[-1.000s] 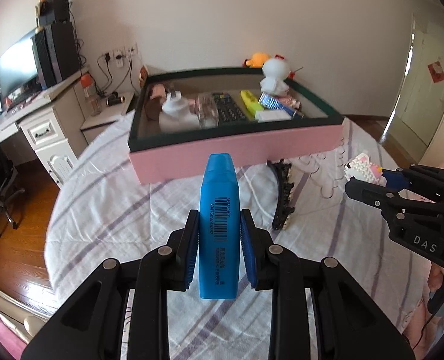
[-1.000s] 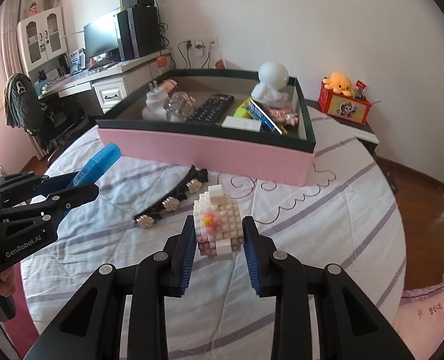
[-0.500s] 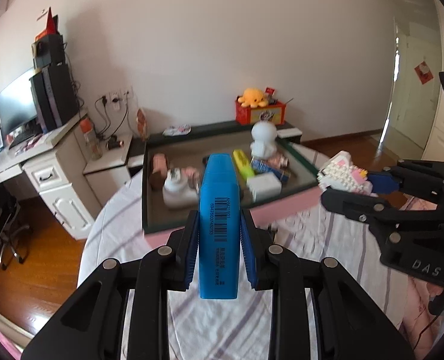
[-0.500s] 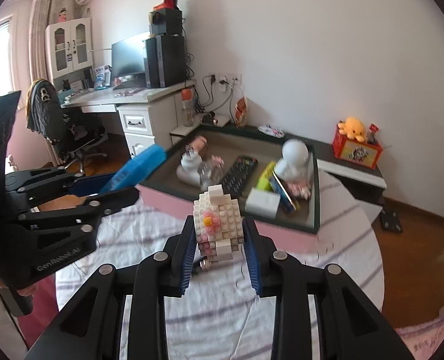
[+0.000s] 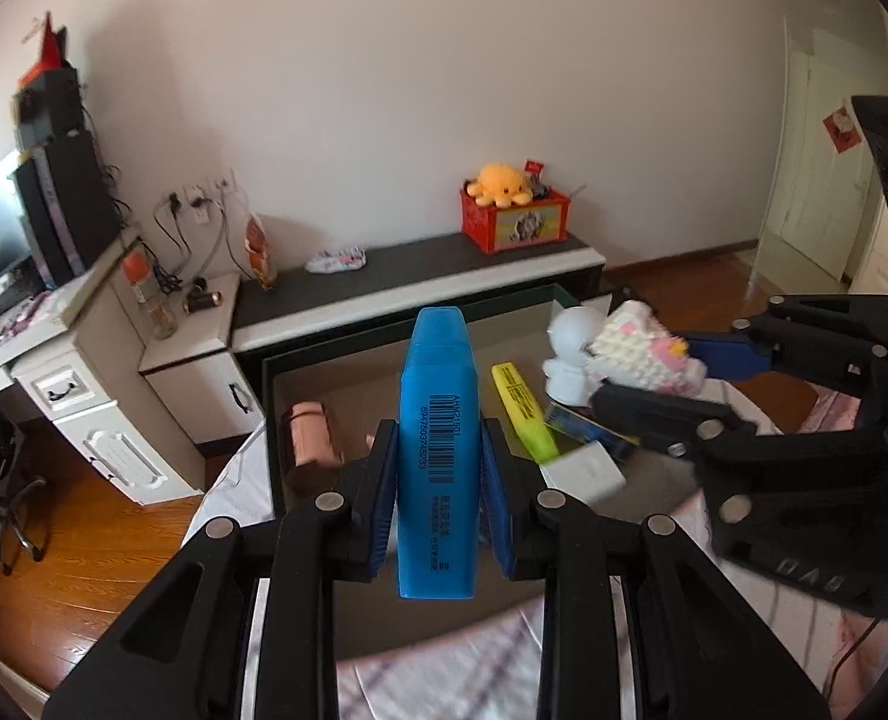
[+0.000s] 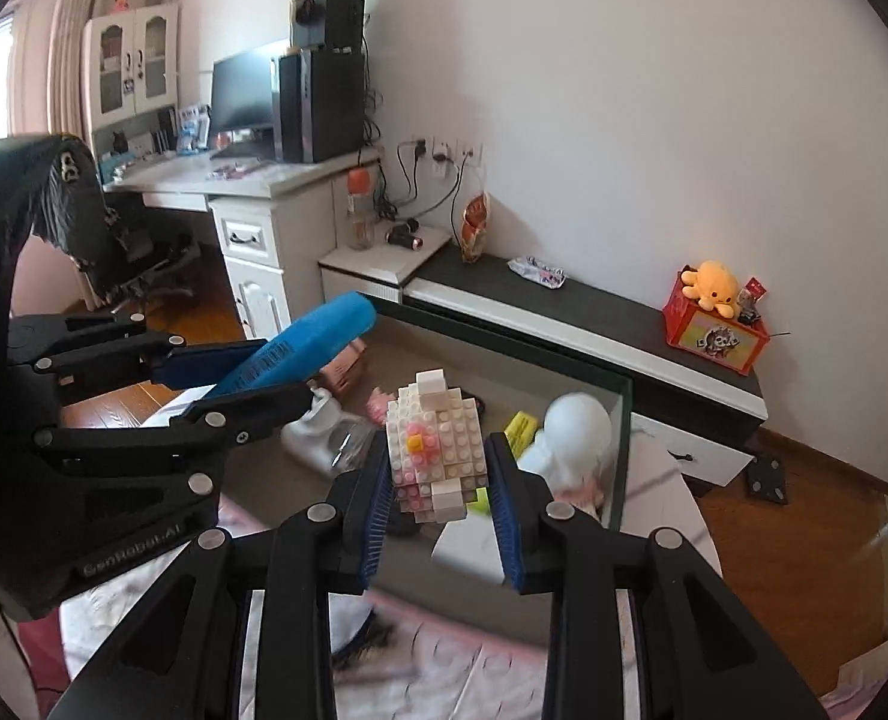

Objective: Organize rigid objects
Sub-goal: 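Carry the blue highlighter and block toy up over the pink box, then open both tools to drop the highlighter and block toy into the box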

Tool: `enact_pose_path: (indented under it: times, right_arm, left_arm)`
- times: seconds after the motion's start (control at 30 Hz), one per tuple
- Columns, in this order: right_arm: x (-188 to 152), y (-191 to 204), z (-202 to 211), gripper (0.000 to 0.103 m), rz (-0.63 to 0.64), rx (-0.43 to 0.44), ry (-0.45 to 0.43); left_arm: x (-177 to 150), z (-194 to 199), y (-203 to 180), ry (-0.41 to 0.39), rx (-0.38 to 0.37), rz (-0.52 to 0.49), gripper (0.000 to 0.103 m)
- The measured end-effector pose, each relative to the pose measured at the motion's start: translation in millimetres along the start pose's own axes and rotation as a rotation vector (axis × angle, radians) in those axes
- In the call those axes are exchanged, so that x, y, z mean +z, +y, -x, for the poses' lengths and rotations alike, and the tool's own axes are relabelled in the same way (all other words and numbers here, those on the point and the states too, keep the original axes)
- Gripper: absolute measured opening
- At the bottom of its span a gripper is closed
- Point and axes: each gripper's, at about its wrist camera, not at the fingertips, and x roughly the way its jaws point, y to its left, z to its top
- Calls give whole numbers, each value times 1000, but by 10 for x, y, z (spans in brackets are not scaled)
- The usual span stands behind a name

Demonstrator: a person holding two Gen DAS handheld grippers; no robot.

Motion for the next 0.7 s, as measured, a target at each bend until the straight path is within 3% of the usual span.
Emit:
enact_pose_path:
  times: [0.37, 0.7]
  right_arm:
    - [396, -256, -1082, 31, -8, -33, 166]
    - [388, -445, -1642, 31, -29, -55, 288]
  left_arm:
    - [291, -1086, 273, 182, 40, -32, 26]
    - [266, -1524, 317, 257, 34, -36, 27]
